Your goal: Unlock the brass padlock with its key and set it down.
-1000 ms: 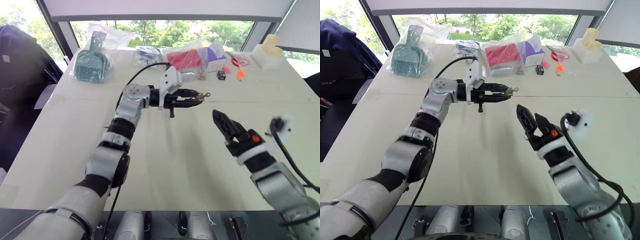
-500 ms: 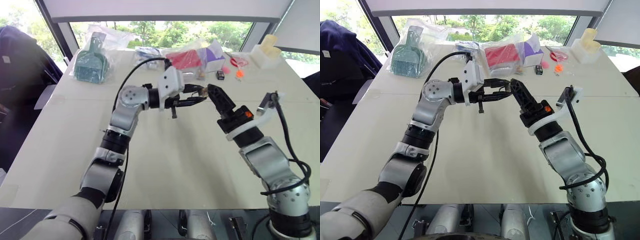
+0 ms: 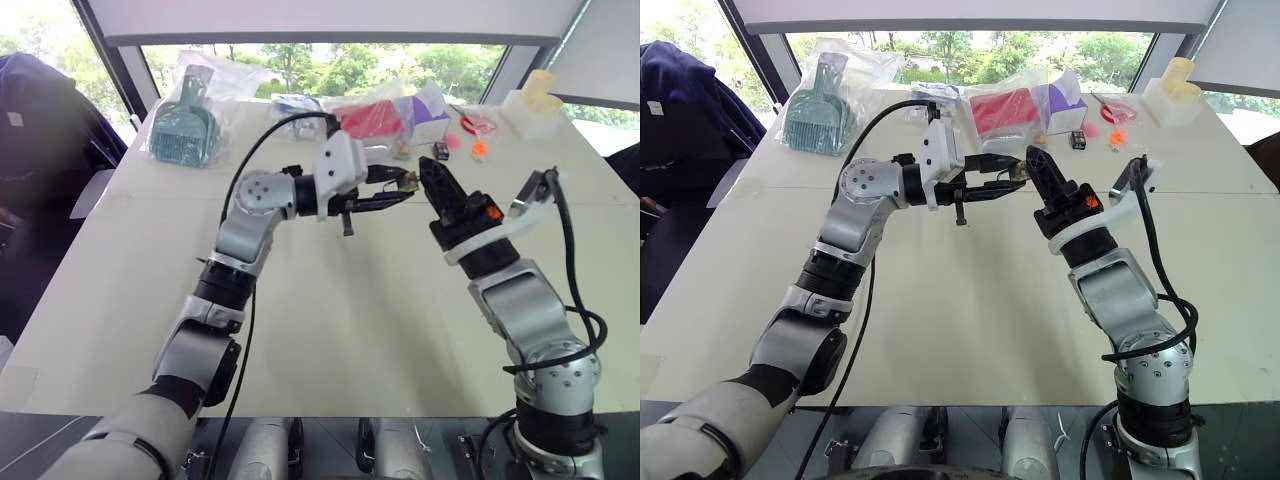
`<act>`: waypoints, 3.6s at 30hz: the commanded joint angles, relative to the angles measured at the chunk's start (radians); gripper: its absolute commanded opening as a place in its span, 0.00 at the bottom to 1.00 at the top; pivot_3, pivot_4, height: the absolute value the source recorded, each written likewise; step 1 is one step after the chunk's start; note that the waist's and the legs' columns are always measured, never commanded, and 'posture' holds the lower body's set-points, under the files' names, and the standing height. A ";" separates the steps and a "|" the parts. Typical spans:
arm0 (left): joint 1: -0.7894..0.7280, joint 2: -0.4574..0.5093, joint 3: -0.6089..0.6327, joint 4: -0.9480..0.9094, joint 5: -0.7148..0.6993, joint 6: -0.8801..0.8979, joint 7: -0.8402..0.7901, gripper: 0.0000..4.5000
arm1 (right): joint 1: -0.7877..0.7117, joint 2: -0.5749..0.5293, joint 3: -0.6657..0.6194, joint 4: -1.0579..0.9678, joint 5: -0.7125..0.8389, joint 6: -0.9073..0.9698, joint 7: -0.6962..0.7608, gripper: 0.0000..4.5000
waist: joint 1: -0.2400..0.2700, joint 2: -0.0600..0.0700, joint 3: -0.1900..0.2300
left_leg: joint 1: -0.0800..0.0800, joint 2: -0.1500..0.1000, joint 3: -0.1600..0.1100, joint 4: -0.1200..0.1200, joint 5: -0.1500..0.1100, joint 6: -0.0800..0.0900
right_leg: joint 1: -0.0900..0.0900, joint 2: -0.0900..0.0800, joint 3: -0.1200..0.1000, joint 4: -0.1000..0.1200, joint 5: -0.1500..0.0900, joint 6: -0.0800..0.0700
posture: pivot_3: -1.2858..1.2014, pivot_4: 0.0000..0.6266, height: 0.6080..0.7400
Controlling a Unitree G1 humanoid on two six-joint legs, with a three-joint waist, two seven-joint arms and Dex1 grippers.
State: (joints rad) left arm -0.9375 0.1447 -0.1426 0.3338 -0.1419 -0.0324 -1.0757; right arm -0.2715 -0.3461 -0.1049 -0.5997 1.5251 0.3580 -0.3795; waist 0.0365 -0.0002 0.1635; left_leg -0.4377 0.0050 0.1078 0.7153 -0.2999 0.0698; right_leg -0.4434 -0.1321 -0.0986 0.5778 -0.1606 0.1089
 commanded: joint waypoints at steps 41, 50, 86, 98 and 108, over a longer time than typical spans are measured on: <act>-0.209 0.049 -0.093 0.407 0.031 -0.613 -0.018 0.18 | 0.118 -0.221 -0.202 -0.035 0.037 0.171 0.331 0.72 | -0.001 0.003 0.001 | -0.001 0.001 0.001 0.000 0.000 0.001 | -0.001 0.000 0.000 0.000 0.000 0.000 | 0.52 0.24 0.96; -0.189 0.017 -0.071 0.302 -0.044 -0.525 -0.086 0.18 | 0.121 -0.242 -0.182 -0.022 0.047 0.215 0.402 0.72 | 0.002 0.003 0.001 | -0.001 0.001 0.000 0.001 0.000 0.001 | -0.001 -0.001 0.000 0.000 0.000 0.000 | 0.52 0.24 0.96; -0.122 0.085 -0.004 0.104 -0.143 -0.113 -0.084 0.92 | 0.114 -0.194 -0.156 0.021 -0.026 0.222 0.397 0.00 | 0.001 0.003 0.001 | -0.001 0.001 0.000 0.001 0.000 0.001 | -0.001 0.000 0.000 0.000 0.000 0.001 | 0.52 0.24 0.96; -0.084 0.090 0.009 0.045 -0.137 -0.027 -0.056 0.92 | 0.102 -0.183 -0.164 0.013 -0.002 0.224 0.392 0.00 | 0.001 0.003 0.001 | -0.001 0.000 0.000 0.001 0.000 0.000 | 0.000 0.000 0.000 0.000 0.000 0.001 | 0.52 0.24 0.96; -0.095 0.060 -0.005 0.120 -0.109 -0.085 -0.065 0.92 | 0.104 -0.173 -0.154 -0.028 0.032 0.219 0.371 0.00 | 0.002 0.003 0.001 | -0.001 0.000 0.000 0.001 0.000 0.000 | -0.001 0.000 0.000 0.000 0.000 0.000 | 0.52 0.24 0.96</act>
State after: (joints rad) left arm -1.0139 0.2115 -0.1459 0.4542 -0.2553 -0.0902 -1.1388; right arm -0.1577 -0.5272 -0.2451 -0.5781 1.5315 0.5942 -0.0076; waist 0.0380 0.0025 0.1649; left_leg -0.4385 0.0052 0.1079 0.7161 -0.3002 0.0702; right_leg -0.4439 -0.1324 -0.0987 0.5778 -0.1607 0.1094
